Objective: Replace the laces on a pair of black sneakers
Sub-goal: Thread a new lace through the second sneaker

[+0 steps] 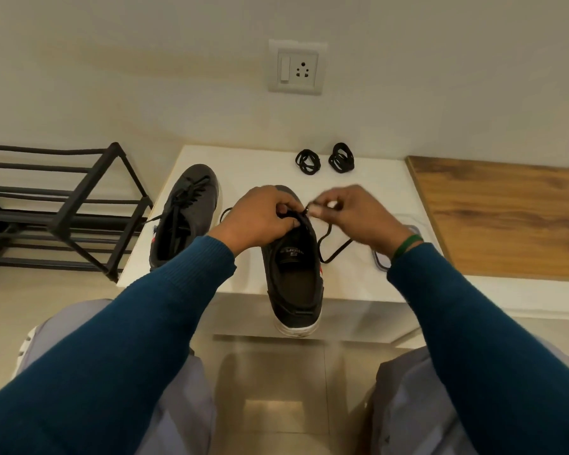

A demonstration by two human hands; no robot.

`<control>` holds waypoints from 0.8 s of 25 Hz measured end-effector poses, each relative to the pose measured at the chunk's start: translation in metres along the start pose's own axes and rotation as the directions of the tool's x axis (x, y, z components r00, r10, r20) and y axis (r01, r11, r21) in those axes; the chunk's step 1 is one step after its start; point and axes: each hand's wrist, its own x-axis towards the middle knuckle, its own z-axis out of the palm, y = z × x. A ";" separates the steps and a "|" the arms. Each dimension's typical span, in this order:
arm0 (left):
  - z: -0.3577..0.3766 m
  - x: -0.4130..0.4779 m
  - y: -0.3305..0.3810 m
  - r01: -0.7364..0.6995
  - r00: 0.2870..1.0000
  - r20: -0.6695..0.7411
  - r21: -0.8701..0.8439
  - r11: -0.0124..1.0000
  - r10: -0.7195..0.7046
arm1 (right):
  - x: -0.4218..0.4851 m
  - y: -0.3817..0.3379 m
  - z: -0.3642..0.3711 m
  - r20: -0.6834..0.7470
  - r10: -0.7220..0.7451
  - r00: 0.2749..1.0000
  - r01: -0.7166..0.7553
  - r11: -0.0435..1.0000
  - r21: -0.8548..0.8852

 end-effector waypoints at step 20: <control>-0.002 0.002 -0.006 0.134 0.990 0.020 0.203 0.970 -0.141 | 0.009 0.011 -0.022 -0.242 0.361 0.901 -0.042 0.626 0.779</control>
